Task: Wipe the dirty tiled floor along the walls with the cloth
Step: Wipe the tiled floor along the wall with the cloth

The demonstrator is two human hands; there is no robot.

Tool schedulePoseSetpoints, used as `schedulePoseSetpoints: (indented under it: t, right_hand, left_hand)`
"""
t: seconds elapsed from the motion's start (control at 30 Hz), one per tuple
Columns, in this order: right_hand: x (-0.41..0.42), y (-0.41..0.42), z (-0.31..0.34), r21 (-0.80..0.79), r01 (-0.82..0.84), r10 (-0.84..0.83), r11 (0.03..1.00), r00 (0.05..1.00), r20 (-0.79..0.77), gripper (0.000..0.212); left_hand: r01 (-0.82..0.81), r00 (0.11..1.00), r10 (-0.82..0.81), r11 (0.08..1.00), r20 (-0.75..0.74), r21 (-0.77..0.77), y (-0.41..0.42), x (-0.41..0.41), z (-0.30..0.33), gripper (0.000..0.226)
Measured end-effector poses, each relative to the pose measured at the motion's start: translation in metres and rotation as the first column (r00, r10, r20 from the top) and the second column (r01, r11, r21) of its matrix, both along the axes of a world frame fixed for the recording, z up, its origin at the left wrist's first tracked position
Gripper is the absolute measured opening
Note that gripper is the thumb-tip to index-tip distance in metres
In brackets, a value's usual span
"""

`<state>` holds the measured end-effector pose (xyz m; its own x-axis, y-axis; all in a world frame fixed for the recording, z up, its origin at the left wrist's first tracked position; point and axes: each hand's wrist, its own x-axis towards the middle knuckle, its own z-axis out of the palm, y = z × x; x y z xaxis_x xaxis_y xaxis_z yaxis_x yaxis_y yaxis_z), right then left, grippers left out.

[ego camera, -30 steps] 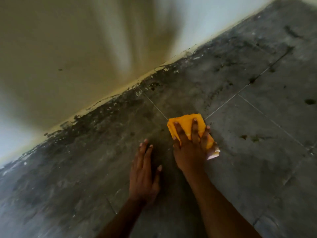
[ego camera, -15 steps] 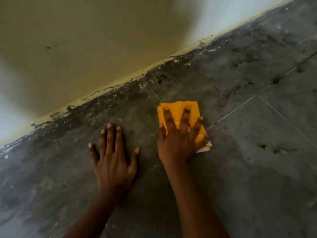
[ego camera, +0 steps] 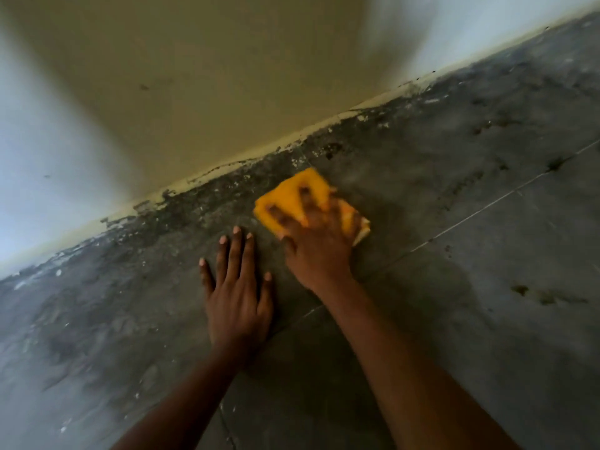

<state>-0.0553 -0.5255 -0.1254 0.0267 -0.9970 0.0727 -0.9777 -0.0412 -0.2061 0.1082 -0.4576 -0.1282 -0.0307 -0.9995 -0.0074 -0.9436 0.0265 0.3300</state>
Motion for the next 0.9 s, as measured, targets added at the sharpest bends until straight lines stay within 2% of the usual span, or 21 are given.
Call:
schedulePoseSetpoints:
  t: [0.07, 0.13, 0.17, 0.23, 0.3, 0.33, 0.37, 0.43, 0.53, 0.57, 0.63, 0.67, 0.77, 0.8, 0.83, 0.9]
  right_hand:
    - [-0.019, 0.016, 0.005, 0.012, -0.278, 0.278, 0.96, 0.956, -0.097, 0.061]
    - [-0.059, 0.034, 0.011, 0.026, -0.313, 0.314, 0.949, 0.94, -0.132, 0.058]
    - [-0.078, 0.038, 0.012, 0.032, -0.238, 0.24, 0.971, 0.962, -0.127, 0.057]
    - [-0.099, 0.026, 0.014, 0.034, 0.013, -0.011, 0.999, 0.997, -0.075, 0.054]
    - [-0.089, -0.013, 0.019, 0.111, 0.255, -0.258, 0.96, 0.966, 0.01, 0.054]
    - [-0.074, -0.036, 0.022, 0.183, 0.321, -0.336, 0.929, 0.94, 0.057, 0.055]
    - [-0.058, -0.057, 0.027, 0.228, 0.319, -0.345, 0.92, 0.934, 0.087, 0.057]
    - [-0.034, -0.081, 0.025, 0.211, 0.195, -0.215, 0.958, 0.973, 0.078, 0.06]
    - [-0.044, -0.053, 0.015, 0.104, -0.043, 0.043, 0.994, 0.999, 0.003, 0.06]
    - [-0.058, -0.04, 0.011, 0.07, -0.071, 0.074, 0.995, 0.996, -0.042, 0.059]
    - [-0.094, -0.037, 0.015, 0.102, 0.024, -0.018, 0.994, 0.998, -0.053, 0.058]
    - [-0.108, -0.048, 0.017, 0.129, 0.12, -0.116, 0.984, 0.992, -0.042, 0.059]
    - [-0.095, -0.115, 0.022, 0.24, 0.431, -0.453, 0.87, 0.89, 0.044, 0.059]
    - [-0.078, -0.131, 0.023, 0.25, 0.465, -0.493, 0.849, 0.868, 0.057, 0.06]
    - [-0.059, -0.142, 0.024, 0.238, 0.441, -0.468, 0.866, 0.881, 0.07, 0.06]
    - [-0.027, -0.138, 0.02, 0.158, 0.281, -0.296, 0.947, 0.952, 0.082, 0.062]
  left_hand:
    - [-0.009, 1.0, 0.009, 1.0, 0.004, 0.007, 0.0, 0.0, 0.001, 0.073]
    - [-0.017, 1.0, 0.017, 1.0, -0.009, 0.021, 0.002, -0.003, 0.006, 0.074]
    - [-0.019, 1.0, 0.019, 0.999, -0.015, 0.03, 0.0, -0.003, 0.009, 0.076]
    - [-0.004, 0.999, 0.006, 0.999, -0.042, 0.049, -0.016, -0.003, 0.014, 0.081]
    - [0.075, 0.996, -0.072, 0.996, -0.051, 0.056, -0.048, -0.004, 0.018, 0.082]
    - [0.11, 0.993, -0.107, 0.992, -0.044, 0.066, -0.066, -0.006, 0.019, 0.081]
    - [0.125, 0.992, -0.123, 0.99, -0.03, 0.067, -0.081, -0.007, 0.02, 0.079]
    - [0.124, 0.992, -0.125, 0.991, 0.015, 0.043, -0.099, -0.012, 0.011, 0.076]
    - [0.112, 0.994, -0.112, 0.993, 0.015, 0.023, -0.094, -0.017, 0.004, 0.073]
    - [0.112, 0.994, -0.112, 0.994, 0.01, 0.007, -0.094, -0.016, 0.007, 0.072]
    - [0.117, 0.993, -0.117, 0.993, 0.013, 0.014, -0.096, -0.015, 0.011, 0.071]
    - [0.122, 0.992, -0.123, 0.992, 0.015, 0.027, -0.096, -0.015, 0.012, 0.071]
    - [0.122, 0.992, -0.124, 0.992, 0.038, 0.037, -0.098, -0.017, 0.01, 0.071]
    - [0.121, 0.992, -0.123, 0.992, 0.037, 0.039, -0.098, -0.017, 0.009, 0.071]
    - [0.121, 0.992, -0.122, 0.992, 0.034, 0.037, -0.096, -0.016, 0.008, 0.07]
    - [0.117, 0.993, -0.117, 0.993, 0.021, 0.034, -0.095, -0.015, 0.01, 0.071]
